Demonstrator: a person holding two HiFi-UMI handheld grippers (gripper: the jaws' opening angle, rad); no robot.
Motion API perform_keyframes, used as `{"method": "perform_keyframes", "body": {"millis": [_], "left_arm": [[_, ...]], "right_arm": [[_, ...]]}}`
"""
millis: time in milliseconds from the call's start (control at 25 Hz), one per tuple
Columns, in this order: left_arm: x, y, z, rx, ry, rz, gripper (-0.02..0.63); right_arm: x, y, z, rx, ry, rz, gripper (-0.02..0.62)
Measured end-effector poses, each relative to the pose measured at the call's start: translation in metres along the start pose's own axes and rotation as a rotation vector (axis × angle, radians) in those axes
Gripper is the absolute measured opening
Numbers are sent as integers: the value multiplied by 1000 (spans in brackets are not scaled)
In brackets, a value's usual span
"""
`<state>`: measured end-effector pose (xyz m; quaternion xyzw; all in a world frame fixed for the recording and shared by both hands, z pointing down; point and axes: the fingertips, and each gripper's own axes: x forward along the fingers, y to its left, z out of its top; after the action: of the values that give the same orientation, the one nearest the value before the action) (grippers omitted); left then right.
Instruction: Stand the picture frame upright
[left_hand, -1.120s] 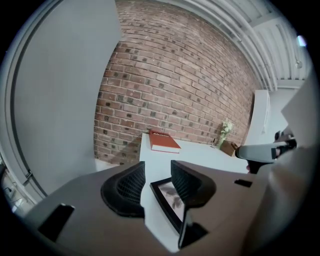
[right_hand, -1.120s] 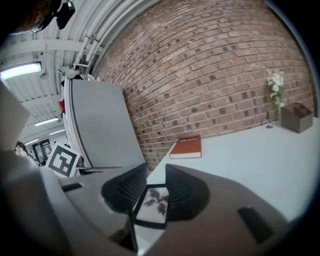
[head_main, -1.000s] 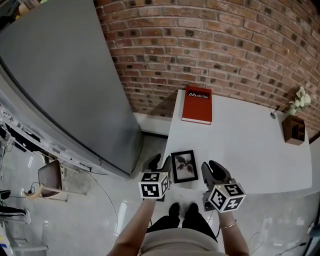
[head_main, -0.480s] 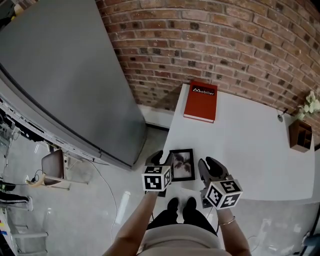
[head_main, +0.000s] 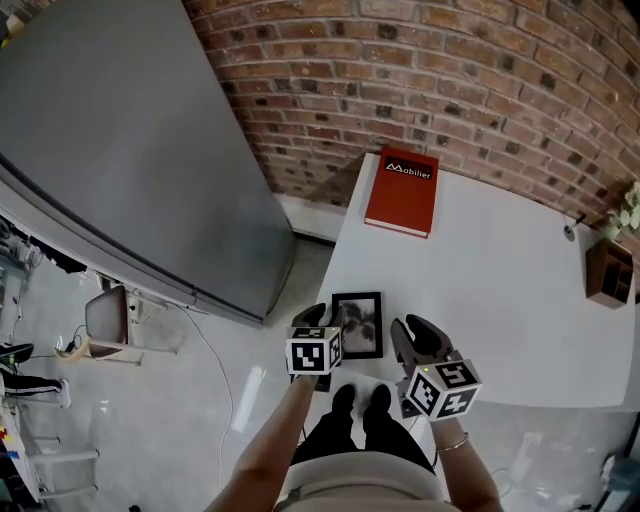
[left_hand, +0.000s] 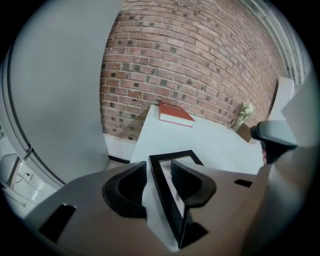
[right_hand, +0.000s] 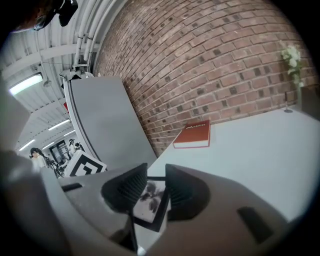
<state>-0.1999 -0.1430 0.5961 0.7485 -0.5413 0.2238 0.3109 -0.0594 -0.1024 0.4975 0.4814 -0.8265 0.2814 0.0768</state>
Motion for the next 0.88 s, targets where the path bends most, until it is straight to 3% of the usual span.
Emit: {"method": "perform_keyframes", "body": {"millis": [360,560,880], "left_arm": [[15,-1,-17,-5,84,8,142],[17,-4,-20,-52,110,6,112],[16,0,-20,-110,74,29,86]], "right_arm": [[4,-8,-14,17,39,9,98],[3,-10,-20,27,52,6,100],[15,-5,-44,22,154,41,100]]}}
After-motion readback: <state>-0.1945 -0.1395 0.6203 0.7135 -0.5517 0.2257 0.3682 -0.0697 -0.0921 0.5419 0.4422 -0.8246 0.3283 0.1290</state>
